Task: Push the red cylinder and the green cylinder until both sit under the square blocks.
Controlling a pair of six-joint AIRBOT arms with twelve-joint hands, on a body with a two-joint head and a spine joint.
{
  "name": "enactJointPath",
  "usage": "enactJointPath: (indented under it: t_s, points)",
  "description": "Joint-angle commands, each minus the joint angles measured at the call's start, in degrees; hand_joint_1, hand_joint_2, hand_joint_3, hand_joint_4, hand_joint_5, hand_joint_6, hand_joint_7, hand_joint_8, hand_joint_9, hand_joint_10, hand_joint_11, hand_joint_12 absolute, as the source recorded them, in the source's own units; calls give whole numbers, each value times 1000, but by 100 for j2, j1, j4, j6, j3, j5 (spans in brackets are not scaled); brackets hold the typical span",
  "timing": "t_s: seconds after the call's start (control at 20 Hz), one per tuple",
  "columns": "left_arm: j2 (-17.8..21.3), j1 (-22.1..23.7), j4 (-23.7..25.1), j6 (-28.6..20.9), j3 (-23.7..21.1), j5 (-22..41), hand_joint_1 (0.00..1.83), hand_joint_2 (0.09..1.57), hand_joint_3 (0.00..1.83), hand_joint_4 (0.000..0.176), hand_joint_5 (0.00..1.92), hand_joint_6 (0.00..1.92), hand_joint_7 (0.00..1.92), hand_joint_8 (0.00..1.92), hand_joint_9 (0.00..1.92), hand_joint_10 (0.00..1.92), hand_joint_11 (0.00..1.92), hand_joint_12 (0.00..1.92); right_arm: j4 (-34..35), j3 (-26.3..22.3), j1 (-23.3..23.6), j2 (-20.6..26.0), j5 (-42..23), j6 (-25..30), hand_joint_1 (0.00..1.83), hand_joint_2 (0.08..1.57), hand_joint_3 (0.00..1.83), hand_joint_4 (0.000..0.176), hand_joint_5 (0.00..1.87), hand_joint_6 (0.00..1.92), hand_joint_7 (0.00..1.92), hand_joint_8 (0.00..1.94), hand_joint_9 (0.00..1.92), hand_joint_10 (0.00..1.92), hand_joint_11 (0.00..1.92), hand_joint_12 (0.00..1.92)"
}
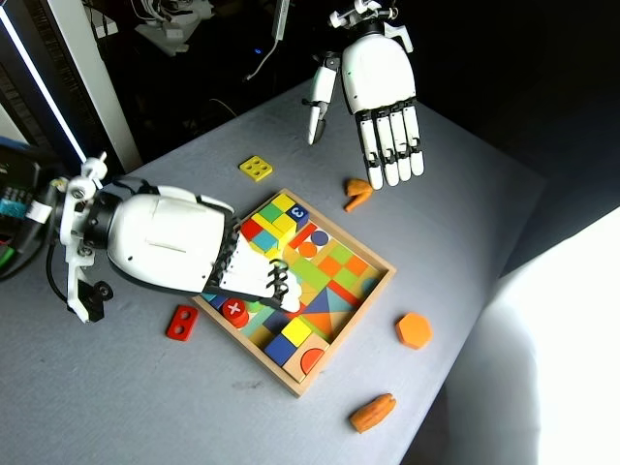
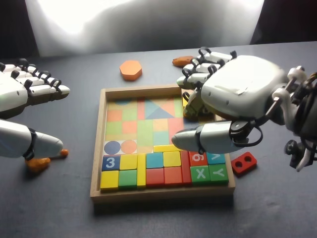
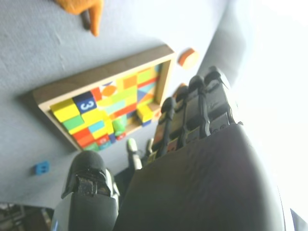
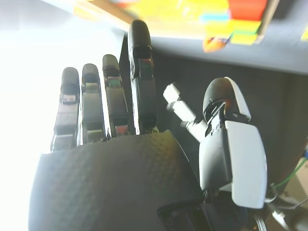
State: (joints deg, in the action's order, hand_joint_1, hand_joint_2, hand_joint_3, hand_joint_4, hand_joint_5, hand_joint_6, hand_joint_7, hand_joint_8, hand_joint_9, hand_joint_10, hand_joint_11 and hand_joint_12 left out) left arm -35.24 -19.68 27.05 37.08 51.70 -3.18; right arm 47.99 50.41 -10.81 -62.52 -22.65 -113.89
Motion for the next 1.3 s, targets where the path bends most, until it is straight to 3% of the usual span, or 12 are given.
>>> enactJointPath:
  t_s: [0.0,0.1,0.2,0.3,0.45,0.7,0.75,0.95,1.2,1.25]
  points:
    - [12,75,302,-296,21,411,0,1176,0,0,0,0,0,0,0,0,0,0,-167,-80,103,107,-405,31,0,1150,0,0,836,2,306,3,183,4,0,406]
    - [12,82,952,-1028,29,356,0,1179,0,0,0,0,0,0,0,0,0,0,-169,-364,168,340,-405,-41,0,1153,0,0,855,6,307,1,195,5,0,473]
    - [10,88,1412,-1570,46,288,0,1168,0,0,0,0,0,0,0,0,0,0,-170,-688,218,612,-406,-187,0,1147,0,0,859,3,271,1,164,0,0,371]
    - [4,98,1454,-1641,61,262,0,1161,0,0,0,0,0,0,0,0,0,0,-170,-992,264,928,-408,-229,0,1146,0,0,854,0,268,0,139,6,0,278]
    - [4,102,1855,-2049,74,192,0,1170,0,0,0,0,0,0,0,0,0,0,-170,-1369,307,1448,-540,-222,0,1142,0,0,847,0,328,1,172,9,0,356]
    - [11,150,1898,-2124,25,-187,0,1183,3,0,0,0,0,0,0,0,0,0,-170,-1797,466,2184,-490,-158,0,1151,3,0,835,1,314,0,176,9,0,363]
    - [16,150,1898,-2189,9,-240,0,1176,0,0,0,0,0,0,0,0,0,0,-170,-1846,476,2274,-396,-157,0,1148,1,0,845,4,290,0,160,1,0,319]
    - [-20,166,1899,-2698,-20,-605,0,1170,0,0,0,0,0,0,0,0,0,0,-170,-2062,259,2381,-436,-262,0,1157,3,0,841,0,313,0,195,5,0,435]
    - [-54,252,1939,-3071,-55,-893,0,1169,0,0,0,0,0,0,0,0,0,0,-171,-2063,264,2378,-445,-232,0,1150,0,0,844,0,314,1,180,0,0,325]
    - [-51,262,2797,-4007,-102,-982,0,1170,0,0,0,0,0,0,0,0,0,0,-172,-2052,264,2378,-411,-232,0,1147,0,0,846,2,314,1,179,0,0,326]
